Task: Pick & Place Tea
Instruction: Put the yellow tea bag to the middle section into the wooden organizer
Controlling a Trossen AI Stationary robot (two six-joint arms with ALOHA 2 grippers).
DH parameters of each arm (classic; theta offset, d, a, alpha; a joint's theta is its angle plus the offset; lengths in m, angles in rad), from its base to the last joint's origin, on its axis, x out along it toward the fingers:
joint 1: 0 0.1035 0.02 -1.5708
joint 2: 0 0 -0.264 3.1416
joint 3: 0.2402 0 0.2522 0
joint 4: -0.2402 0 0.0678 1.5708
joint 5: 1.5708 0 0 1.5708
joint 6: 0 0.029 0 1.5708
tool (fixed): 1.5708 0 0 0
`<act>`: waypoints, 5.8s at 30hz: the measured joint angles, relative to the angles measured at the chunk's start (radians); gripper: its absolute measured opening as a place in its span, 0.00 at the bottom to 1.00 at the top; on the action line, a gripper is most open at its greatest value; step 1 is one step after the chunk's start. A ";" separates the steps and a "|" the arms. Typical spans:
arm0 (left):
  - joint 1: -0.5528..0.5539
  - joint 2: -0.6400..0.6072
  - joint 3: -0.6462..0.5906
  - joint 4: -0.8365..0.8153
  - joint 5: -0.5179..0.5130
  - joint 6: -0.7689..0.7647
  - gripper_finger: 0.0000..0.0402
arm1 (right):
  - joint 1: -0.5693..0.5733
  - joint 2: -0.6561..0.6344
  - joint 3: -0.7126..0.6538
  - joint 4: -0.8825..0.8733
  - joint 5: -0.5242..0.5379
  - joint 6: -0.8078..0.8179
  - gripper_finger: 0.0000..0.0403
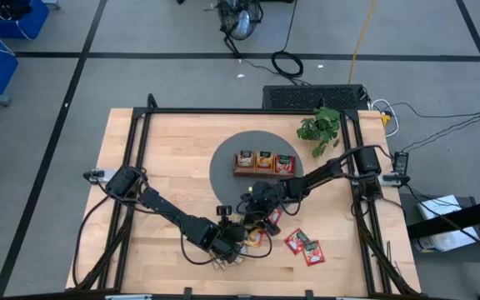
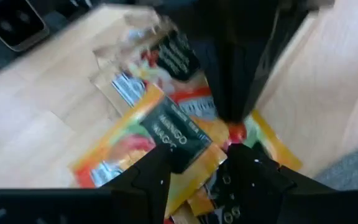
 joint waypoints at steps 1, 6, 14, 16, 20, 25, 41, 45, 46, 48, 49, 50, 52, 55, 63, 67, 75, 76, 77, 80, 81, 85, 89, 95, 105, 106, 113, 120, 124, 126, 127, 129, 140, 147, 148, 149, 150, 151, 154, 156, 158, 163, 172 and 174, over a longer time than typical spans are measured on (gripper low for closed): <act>0.000 0.000 0.000 0.000 0.000 0.000 0.08 | 0.000 0.000 -0.001 -0.003 0.000 0.000 0.34; 0.000 0.000 0.000 0.000 0.000 0.000 0.08 | 0.004 -0.001 0.000 0.001 0.006 0.017 0.24; 0.000 0.000 0.000 0.000 -0.001 0.000 0.08 | 0.004 -0.029 0.000 0.037 0.054 0.034 0.01; 0.000 0.000 0.000 -0.001 -0.001 0.000 0.08 | 0.006 -0.058 0.000 0.024 0.055 0.034 0.00; 0.000 0.000 0.000 -0.006 -0.001 0.000 0.08 | 0.021 -0.135 0.000 -0.040 0.078 0.026 0.00; -0.001 0.001 0.000 -0.008 -0.018 -0.001 0.08 | 0.046 -0.251 0.000 -0.157 0.162 -0.011 0.00; -0.050 -0.153 -0.003 -0.017 -0.351 -0.038 0.14 | 0.101 -0.420 0.000 -0.400 0.478 -0.060 0.00; -0.049 -0.185 -0.003 -0.011 -0.418 -0.067 0.25 | 0.121 -0.463 0.000 -0.419 0.532 -0.061 0.00; -0.049 -0.191 -0.003 -0.005 -0.418 -0.071 0.28 | 0.128 -0.472 0.000 -0.424 0.550 -0.063 0.00; -0.050 -0.198 -0.003 0.015 -0.417 -0.074 0.36 | 0.143 -0.486 0.000 -0.440 0.578 -0.071 0.00; -0.051 -0.199 -0.002 0.030 -0.416 -0.073 0.39 | 0.152 -0.491 0.000 -0.441 0.586 -0.078 0.00; -0.051 -0.199 -0.002 0.044 -0.413 -0.069 0.42 | 0.158 -0.496 0.000 -0.440 0.595 -0.080 0.00; -0.050 -0.198 -0.002 0.063 -0.399 -0.054 0.48 | 0.171 -0.501 0.000 -0.440 0.613 -0.085 0.00; -0.042 -0.198 -0.002 0.105 -0.355 -0.031 0.55 | 0.182 -0.501 0.000 -0.442 0.634 -0.091 0.00; -0.012 -0.199 -0.001 0.162 -0.278 0.018 0.63 | 0.187 -0.500 0.000 -0.410 0.636 -0.105 0.00; 0.013 -0.199 -0.001 0.163 -0.254 0.013 0.58 | 0.187 -0.500 0.000 -0.373 0.635 -0.110 0.00; 0.022 -0.199 -0.001 0.141 -0.247 0.023 0.26 | 0.197 -0.500 0.000 -0.372 0.633 -0.113 0.00; 0.022 -0.199 -0.001 0.139 -0.247 0.023 0.20 | 0.200 -0.500 0.000 -0.371 0.633 -0.114 0.00; 0.023 -0.199 -0.001 0.138 -0.247 0.025 0.14 | 0.202 -0.500 0.000 -0.369 0.633 -0.115 0.00; 0.024 -0.199 -0.001 0.139 -0.248 0.046 0.03 | 0.213 -0.500 0.000 -0.365 0.634 -0.121 0.00; 0.024 -0.199 -0.001 0.139 -0.248 0.057 0.03 | 0.215 -0.500 0.000 -0.365 0.634 -0.122 0.00; 0.023 -0.199 -0.001 0.134 -0.248 0.086 0.03 | 0.221 -0.500 0.000 -0.366 0.634 -0.109 0.00; 0.023 -0.199 -0.001 0.133 -0.249 0.102 0.02 | 0.220 -0.500 0.000 -0.391 0.632 -0.079 0.02; 0.017 -0.199 -0.001 0.117 -0.253 0.130 0.01 | 0.220 -0.508 0.000 -0.428 0.633 0.008 0.18; -0.001 -0.199 0.000 0.087 -0.291 0.126 0.01 | 0.218 -0.529 -0.057 -0.345 0.637 0.186 0.46; -0.001 -0.199 0.000 0.088 -0.292 0.126 0.01 | 0.218 -0.527 -0.083 -0.300 0.650 0.197 0.47; 0.009 -0.199 0.000 0.098 -0.280 0.128 0.01 | 0.181 -0.527 -0.170 -0.166 0.688 0.185 0.44; 0.028 -0.199 0.000 0.110 -0.266 0.130 0.01 | 0.136 -0.528 -0.126 -0.276 0.652 0.233 0.38; 0.029 -0.199 0.000 0.112 -0.266 0.131 0.01 | 0.126 -0.524 -0.127 -0.275 0.653 0.244 0.37; 0.029 -0.199 0.000 0.112 -0.265 0.131 0.02 | 0.126 -0.524 -0.127 -0.270 0.652 0.243 0.37; 0.029 -0.199 0.000 0.112 -0.265 0.131 0.02 | 0.127 -0.524 -0.127 -0.264 0.651 0.242 0.37; 0.029 -0.199 0.000 0.112 -0.264 0.132 0.01 | 0.126 -0.524 -0.127 -0.246 0.626 0.238 0.35; 0.033 -0.199 0.000 0.113 -0.262 0.138 0.01 | 0.119 -0.463 -0.128 -0.176 0.455 0.235 0.28; 0.034 -0.199 0.000 0.112 -0.256 0.137 0.01 | 0.113 -0.423 -0.128 -0.093 0.445 0.188 0.22; 0.034 -0.200 0.000 0.112 -0.252 0.137 0.01 | 0.113 -0.423 -0.128 -0.090 0.445 0.176 0.20; 0.035 -0.200 0.000 0.112 -0.250 0.137 0.02 | 0.113 -0.423 -0.128 -0.088 0.444 0.168 0.17; 0.035 -0.200 0.000 0.112 -0.248 0.137 0.02 | 0.113 -0.422 -0.128 -0.085 0.444 0.161 0.14; 0.035 -0.200 0.000 0.111 -0.247 0.137 0.03 | 0.113 -0.422 -0.128 -0.083 0.444 0.155 0.10; 0.034 -0.200 0.000 0.100 -0.246 0.137 0.05 | 0.113 -0.422 -0.128 -0.085 0.445 0.149 0.02; 0.034 -0.200 0.000 0.083 -0.245 0.138 0.05 | 0.112 -0.422 -0.128 -0.089 0.447 0.153 0.02; 0.032 -0.200 0.000 0.067 -0.245 0.142 0.05 | 0.112 -0.422 -0.128 -0.089 0.447 0.149 0.01; 0.013 -0.200 0.000 -0.002 -0.248 0.135 0.05 | 0.097 -0.422 -0.155 -0.069 0.442 0.154 0.00; -0.034 -0.200 0.001 -0.060 -0.367 0.110 0.05 | 0.032 -0.422 -0.286 0.161 0.362 0.209 0.00; -0.039 -0.200 0.004 -0.076 -0.371 0.104 0.05 | 0.020 -0.422 -0.301 0.177 0.363 0.211 0.00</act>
